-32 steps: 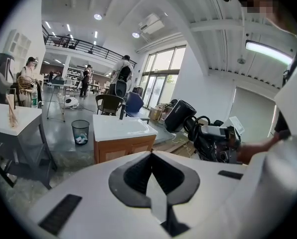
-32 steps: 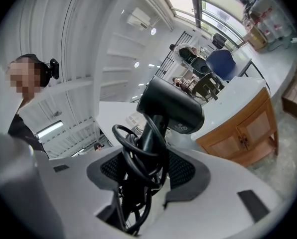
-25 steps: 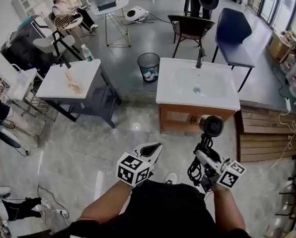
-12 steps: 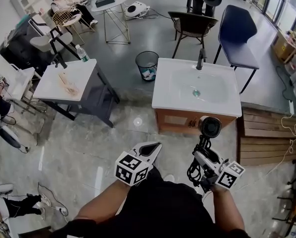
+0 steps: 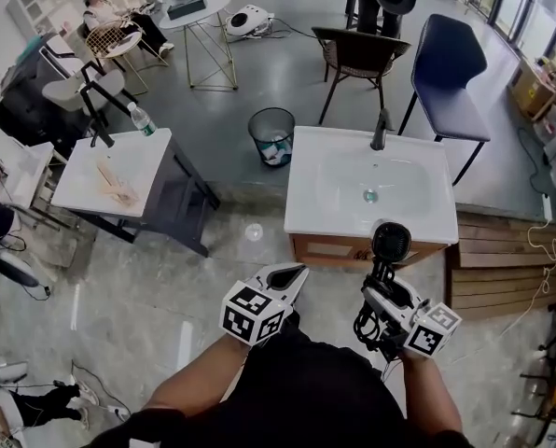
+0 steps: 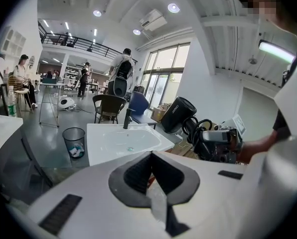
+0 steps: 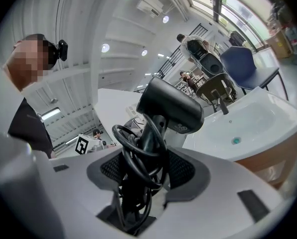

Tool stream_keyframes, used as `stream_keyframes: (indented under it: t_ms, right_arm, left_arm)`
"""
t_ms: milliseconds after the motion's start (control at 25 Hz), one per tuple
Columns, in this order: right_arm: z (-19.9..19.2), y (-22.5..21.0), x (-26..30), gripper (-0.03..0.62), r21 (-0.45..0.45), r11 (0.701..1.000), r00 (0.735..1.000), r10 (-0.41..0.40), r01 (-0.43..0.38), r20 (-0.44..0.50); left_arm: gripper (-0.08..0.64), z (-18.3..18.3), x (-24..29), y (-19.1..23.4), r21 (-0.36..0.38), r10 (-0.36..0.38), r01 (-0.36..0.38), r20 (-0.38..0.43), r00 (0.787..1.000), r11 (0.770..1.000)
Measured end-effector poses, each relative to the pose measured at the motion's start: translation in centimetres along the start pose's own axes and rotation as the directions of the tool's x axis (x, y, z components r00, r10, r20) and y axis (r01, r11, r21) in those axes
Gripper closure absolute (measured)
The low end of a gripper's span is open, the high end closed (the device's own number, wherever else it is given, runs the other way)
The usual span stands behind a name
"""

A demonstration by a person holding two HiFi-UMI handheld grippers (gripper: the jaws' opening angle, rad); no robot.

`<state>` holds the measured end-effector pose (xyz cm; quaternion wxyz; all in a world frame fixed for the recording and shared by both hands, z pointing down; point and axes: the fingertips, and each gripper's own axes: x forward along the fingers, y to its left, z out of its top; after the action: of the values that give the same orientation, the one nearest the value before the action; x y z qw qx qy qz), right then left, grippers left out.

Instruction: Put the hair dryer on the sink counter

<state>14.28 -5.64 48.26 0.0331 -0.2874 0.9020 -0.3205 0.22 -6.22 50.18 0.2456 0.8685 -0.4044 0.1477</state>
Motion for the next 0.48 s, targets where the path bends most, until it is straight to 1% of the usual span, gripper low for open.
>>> stream_keyframes:
  t_ms: [200, 320, 480]
  right_arm:
    - [1.3, -2.0, 4.4, 0.379, -0.012, 0.999, 0.999, -0.031, 0.031, -0.019]
    - [2.8, -3.2, 6.7, 0.379, -0.027, 0.998, 0.998, -0.057, 0.056, -0.027]
    - [4.3, -5.2, 10.0, 0.379, -0.087, 0.989, 0.990, -0.127, 0.121, -0.066]
  left_arm:
    - [0.558, 2.9, 2.7, 4.5, 0.004, -0.028, 0.028, -0.002, 1.000, 1.000]
    - [0.557, 5.1, 4.3, 6.7, 0.010, -0.054, 0.054, -0.005, 0.999, 0.998]
    - [0.558, 7.6, 5.9, 10.0, 0.020, -0.084, 0.084, -0.010, 0.996, 0.996]
